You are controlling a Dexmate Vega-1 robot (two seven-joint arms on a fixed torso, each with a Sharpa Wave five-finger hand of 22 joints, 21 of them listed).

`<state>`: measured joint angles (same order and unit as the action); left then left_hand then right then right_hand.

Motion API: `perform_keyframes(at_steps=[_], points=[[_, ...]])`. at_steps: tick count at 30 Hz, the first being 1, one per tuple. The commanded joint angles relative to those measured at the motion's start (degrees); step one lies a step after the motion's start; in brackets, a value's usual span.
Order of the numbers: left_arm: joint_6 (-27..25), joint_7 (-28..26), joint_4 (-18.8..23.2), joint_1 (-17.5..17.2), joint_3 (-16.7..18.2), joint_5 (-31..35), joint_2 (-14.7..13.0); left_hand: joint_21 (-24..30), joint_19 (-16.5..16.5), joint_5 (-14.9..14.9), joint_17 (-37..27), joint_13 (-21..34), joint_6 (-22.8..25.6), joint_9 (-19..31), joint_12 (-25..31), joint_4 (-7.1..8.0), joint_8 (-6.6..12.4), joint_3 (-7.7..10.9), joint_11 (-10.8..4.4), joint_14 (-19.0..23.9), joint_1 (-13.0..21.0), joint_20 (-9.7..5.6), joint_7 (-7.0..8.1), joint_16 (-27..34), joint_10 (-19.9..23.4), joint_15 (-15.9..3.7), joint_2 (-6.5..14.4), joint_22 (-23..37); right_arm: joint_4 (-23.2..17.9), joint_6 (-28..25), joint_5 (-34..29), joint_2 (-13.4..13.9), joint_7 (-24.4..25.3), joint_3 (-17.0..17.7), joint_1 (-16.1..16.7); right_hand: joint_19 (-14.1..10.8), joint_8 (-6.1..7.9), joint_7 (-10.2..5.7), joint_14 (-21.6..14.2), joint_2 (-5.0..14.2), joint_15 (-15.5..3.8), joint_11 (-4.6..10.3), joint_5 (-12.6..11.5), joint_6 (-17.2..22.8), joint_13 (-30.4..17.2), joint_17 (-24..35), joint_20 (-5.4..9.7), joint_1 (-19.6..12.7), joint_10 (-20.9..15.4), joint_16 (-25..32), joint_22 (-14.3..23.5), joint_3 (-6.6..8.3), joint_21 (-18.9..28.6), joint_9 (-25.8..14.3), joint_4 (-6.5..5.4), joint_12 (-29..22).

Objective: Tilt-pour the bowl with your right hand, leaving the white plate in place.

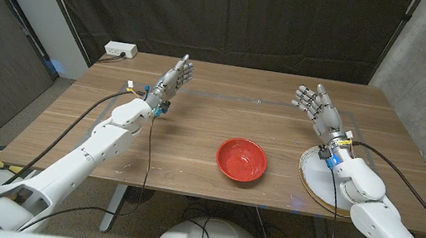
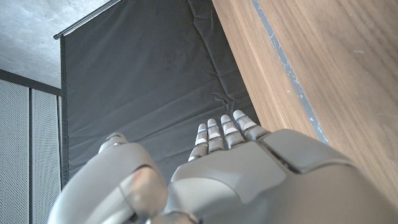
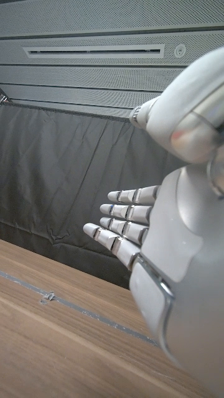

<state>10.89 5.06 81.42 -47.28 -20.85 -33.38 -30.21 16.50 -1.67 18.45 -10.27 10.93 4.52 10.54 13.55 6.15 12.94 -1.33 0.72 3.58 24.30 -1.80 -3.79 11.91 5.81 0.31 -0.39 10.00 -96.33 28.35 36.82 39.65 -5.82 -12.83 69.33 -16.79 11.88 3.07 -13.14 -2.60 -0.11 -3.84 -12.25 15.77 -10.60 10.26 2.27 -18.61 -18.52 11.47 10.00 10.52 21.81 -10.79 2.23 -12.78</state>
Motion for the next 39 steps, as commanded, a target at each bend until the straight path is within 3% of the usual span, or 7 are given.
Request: perform_keyframes(at_steps=[1, 5, 11, 19, 26, 33, 39], points=[[-0.3, -5.5, 7.1, -4.7, 0.8, -0.4, 0.3, -0.3, -0.3, 0.3, -0.2, 0.2, 0.6, 0.3, 0.4, -0.2, 0.21, 0.12, -0.06, 0.5, 0.4, -1.44, 0.02, 0.4, 0.8, 0.13, 0.2, 0.2, -0.9, 0.9, 4.3, 3.8, -6.4, 1.7, 2.0, -0.4, 0.32, -0.1, -0.8, 0.0, -0.13, 0.2, 0.1, 0.4, -0.1, 0.2, 1.92, -0.8, -0.6, 0.3, 0.1, 0.19, -0.2, -0.3, 0.3, -0.5], [0.8, -8.2, 9.0, -6.6, 0.5, 0.9, 0.8, -0.4, -0.4, 0.3, -0.2, 0.2, 0.7, 0.3, 0.4, -0.22, 0.18, 0.1, -0.19, 0.7, 0.5, -1.33, 0.11, 0.4, 1.1, 0.0, 0.3, 0.2, 0.0, 1.9, 5.2, 4.9, -9.4, 2.3, 2.3, -0.4, 0.31, -0.1, -0.8, 0.03, -0.11, 0.25, 0.1, 0.5, -0.1, 0.2, 1.89, -0.8, -0.7, 0.3, 0.1, 0.19, -0.2, -0.3, 0.32, -0.5], [0.2, -8.1, 9.4, -6.8, 0.1, 0.1, 0.8, -0.5, -0.5, 0.3, -0.2, 0.2, 1.0, 0.3, 0.3, -0.26, 0.18, 0.07, -0.06, 1.0, 0.6, -1.17, 0.22, 0.4, 1.3, -0.03, 0.5, 0.2, -2.3, 1.8, 4.6, 5.4, -7.4, 3.3, 4.7, -0.5, 0.3, -0.17, -0.9, 0.1, -0.16, 0.36, 0.1, 0.6, -0.1, 0.2, 1.88, -0.9, -0.8, 0.2, 0.1, 0.21, -0.3, -0.3, 0.38, -0.5], [-1.7, -3.9, 8.4, -3.7, -0.5, -1.1, -0.6, -0.7, -0.4, 0.2, -0.2, 0.2, 1.1, 0.3, 0.2, -0.28, 0.1, 0.03, -0.08, 1.1, 0.8, -0.94, 0.21, 0.3, 1.3, -0.03, 0.6, 0.2, -8.0, 3.3, -3.6, 5.8, 1.0, 5.1, 10.8, -0.8, 0.34, -0.69, -1.1, 0.53, -0.66, 0.6, 0.1, 0.9, -0.1, 0.2, 2.09, -1.4, -1.0, 0.2, 0.2, 0.44, -0.6, -0.4, 0.58, -0.5], [-2.9, -2.0, 9.4, -4.4, 0.2, -2.0, -3.0, -0.8, -0.5, 0.2, -0.2, 0.2, 1.2, 0.3, 0.2, -0.3, 0.03, -0.01, -0.05, 1.1, 0.9, -0.84, 0.22, 0.1, 1.4, -0.04, 0.7, 0.2, -11.8, 2.7, -9.9, 5.9, 6.7, 5.3, 14.0, -1.1, 0.29, -1.15, -1.3, 0.87, -0.87, 1.0, 0.0, 1.0, -0.1, 0.2, 2.45, -1.9, -1.1, 0.1, 0.2, 0.66, -0.7, -0.4, 0.82, -0.5], [-2.4, -0.5, 9.0, -5.0, 1.2, -3.6, -3.7, -0.9, -0.7, 0.2, -0.2, 0.2, 1.2, 0.3, 0.1, -0.31, -0.05, -0.06, -0.07, 1.2, 1.0, -0.81, 0.19, 0.1, 1.6, 0.01, 0.8, 0.2, -14.9, 1.5, -16.0, 5.5, 11.8, 5.3, 16.1, -2.2, 0.24, -1.4, -1.9, 1.02, -1.51, 1.32, 0.1, 1.1, -0.1, 0.2, 2.8, -1.9, -1.8, 0.2, 0.2, 0.64, -0.7, -0.4, 0.87, -0.7], [-2.3, 1.1, 9.4, -5.8, 1.8, -4.8, -4.7, -1.0, -1.1, 0.1, -0.2, 0.2, 1.8, 0.3, 0.2, -0.33, 0.05, -0.1, 0.04, 1.7, 1.1, -0.8, 0.05, 0.1, 2.1, 0.03, 1.0, 0.2, -18.1, 0.5, -19.7, 5.9, 14.5, 5.5, 18.5, -3.6, 0.34, -1.99, -3.4, 2.98, -2.53, 2.16, 0.0, 1.8, -0.1, 0.3, 3.71, -2.5, -2.9, 0.5, 0.2, 1.41, -0.7, -0.5, 0.76, -0.9]])
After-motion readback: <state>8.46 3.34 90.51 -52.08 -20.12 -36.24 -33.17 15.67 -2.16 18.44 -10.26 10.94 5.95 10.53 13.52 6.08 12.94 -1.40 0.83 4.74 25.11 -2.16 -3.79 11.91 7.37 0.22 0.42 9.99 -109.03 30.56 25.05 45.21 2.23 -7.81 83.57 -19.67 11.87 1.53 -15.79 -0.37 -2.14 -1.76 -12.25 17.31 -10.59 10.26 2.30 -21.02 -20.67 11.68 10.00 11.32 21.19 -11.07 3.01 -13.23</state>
